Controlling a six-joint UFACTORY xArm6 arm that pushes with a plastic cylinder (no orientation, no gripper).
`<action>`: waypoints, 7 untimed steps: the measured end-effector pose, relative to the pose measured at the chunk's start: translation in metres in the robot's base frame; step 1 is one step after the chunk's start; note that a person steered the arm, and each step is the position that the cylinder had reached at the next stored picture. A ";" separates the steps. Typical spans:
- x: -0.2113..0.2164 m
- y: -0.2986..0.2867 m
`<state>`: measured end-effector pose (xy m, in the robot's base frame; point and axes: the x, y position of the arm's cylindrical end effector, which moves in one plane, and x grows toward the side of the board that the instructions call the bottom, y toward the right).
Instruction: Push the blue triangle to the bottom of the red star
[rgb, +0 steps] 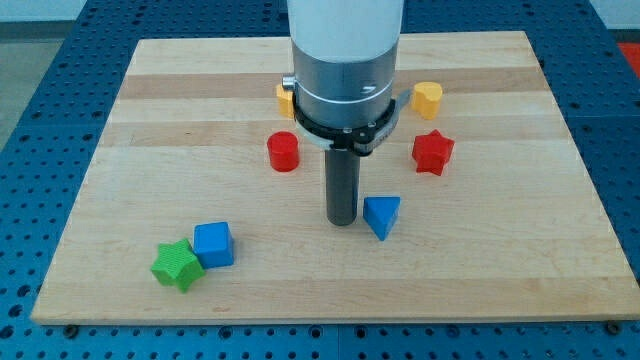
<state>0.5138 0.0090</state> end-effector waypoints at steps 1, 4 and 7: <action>0.001 0.022; -0.002 0.043; -0.002 0.063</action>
<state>0.5116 0.0723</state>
